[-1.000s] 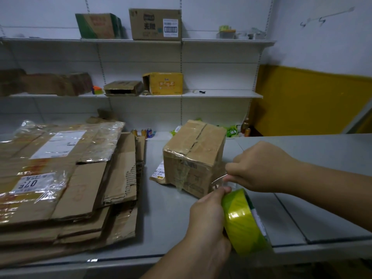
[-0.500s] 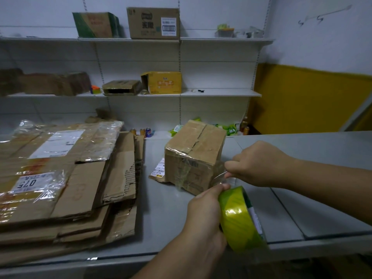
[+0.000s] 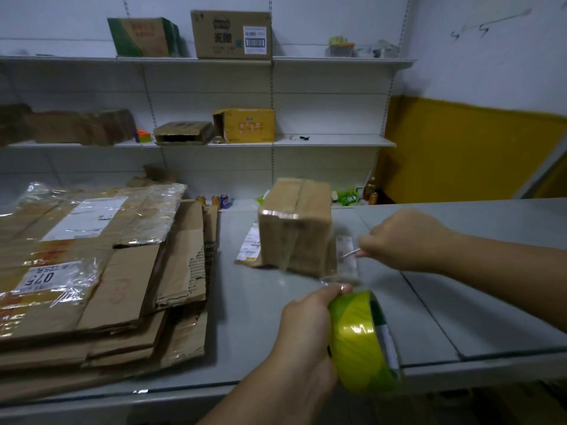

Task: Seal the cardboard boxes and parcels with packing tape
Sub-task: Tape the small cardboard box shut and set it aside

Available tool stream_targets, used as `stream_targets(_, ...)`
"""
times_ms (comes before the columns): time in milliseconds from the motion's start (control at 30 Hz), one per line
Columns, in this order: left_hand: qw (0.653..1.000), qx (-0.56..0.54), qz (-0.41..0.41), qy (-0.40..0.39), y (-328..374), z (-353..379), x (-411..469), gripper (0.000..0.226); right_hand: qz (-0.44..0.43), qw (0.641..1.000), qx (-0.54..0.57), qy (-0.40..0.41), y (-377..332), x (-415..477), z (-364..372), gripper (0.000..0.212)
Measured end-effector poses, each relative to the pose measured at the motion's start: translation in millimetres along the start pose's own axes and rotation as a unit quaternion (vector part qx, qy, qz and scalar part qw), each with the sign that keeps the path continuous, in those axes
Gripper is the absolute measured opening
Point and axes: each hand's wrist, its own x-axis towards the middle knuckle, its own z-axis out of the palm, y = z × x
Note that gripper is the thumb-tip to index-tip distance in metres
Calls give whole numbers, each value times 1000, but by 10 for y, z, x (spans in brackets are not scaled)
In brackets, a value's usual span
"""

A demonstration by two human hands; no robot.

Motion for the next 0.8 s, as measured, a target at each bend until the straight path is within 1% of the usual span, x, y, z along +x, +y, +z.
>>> stream_targets(33, 1000, 4, -1, 0, -10, -14, -22, 10, 16, 1000, 0, 5, 42, -72, 8, 61)
stream_targets(67, 1000, 5, 2, 2, -12, -26, -30, 9, 33, 999, 16, 13, 67, -132, 6, 65)
stream_targets(100, 1000, 4, 7, 6, -15, -32, -35, 8, 42, 998, 34, 14, 79, -179, -4, 64)
stream_targets(133, 1000, 4, 12, 12, -23, -37, -33, 7, 44, 998, 44, 12, 78, -219, -14, 62)
stream_targets(200, 1000, 6, 18, 12, -17, -33, -32, 9, 44, 997, 61, 33, 33, -254, -23, 56)
stream_targets(267, 1000, 5, 18, 8, -10, -34, -27, 14, 62, 992, 99, 43, -37, -281, -58, 48)
stream_targets(333, 999, 13, 37, 2, -5, -45, -30, 17, 118, 979, 150, 66, -43, -323, -77, 39)
stream_targets(367, 998, 18, 52, -2, 1, -54, -30, 18, 165, 966, 180, 79, -44, -332, -82, 39)
stream_targets(400, 997, 26, 69, -4, 10, -60, -26, 19, 222, 947, 216, 85, -43, -330, -83, 42)
stream_targets(467, 992, 53, 114, -1, 52, -67, -20, 20, 329, 891, 304, 74, -27, -278, -91, 48)
stream_targets(533, 985, 78, 156, 4, 122, -68, -27, 22, 408, 836, 358, 83, 27, -152, -106, 45)
stream_targets(600, 980, 92, 179, 4, 219, -49, -62, 20, 456, 790, 395, 107, 115, 44, -121, 34)
stream_targets(633, 977, 97, 189, 2, 273, -39, -87, 18, 473, 763, 424, 120, 171, 163, -123, 29)
stream_targets(667, 974, 103, 202, 2, 323, -30, -115, 15, 485, 731, 462, 130, 222, 286, -129, 28)
stream_targets(733, 964, 109, 242, 7, 429, -26, -153, 12, 504, 668, 534, 119, 309, 539, -92, 44)
stream_targets(767, 959, 107, 262, 13, 477, -33, -163, 11, 511, 650, 555, 97, 326, 663, -71, 54)
stream_targets(800, 954, 106, 280, 21, 517, -47, -165, 10, 516, 645, 559, 70, 328, 776, -44, 65)
